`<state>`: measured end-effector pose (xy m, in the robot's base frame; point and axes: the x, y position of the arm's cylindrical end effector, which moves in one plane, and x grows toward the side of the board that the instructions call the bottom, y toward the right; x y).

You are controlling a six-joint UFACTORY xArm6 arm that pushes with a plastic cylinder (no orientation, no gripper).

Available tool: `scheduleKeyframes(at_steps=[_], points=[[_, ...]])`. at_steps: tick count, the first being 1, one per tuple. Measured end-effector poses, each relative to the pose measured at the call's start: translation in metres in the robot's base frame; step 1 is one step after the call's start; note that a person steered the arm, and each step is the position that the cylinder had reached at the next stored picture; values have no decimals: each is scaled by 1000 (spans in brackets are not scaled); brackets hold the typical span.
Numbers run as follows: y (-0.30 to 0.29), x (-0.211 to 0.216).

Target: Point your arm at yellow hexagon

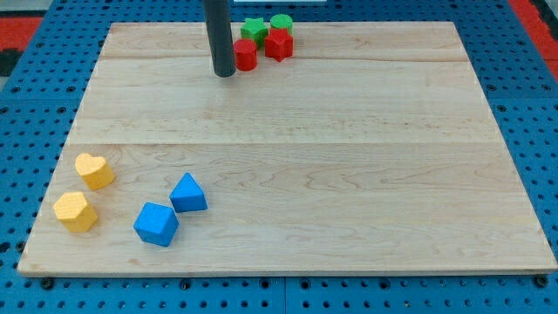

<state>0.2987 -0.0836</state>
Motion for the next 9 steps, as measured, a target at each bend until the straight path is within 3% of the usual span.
scheduleKeyframes(at_steps=[2, 4, 6, 8, 9], points=[[30, -28], [13, 2], [-1, 4], [-219, 14], [-221, 41]])
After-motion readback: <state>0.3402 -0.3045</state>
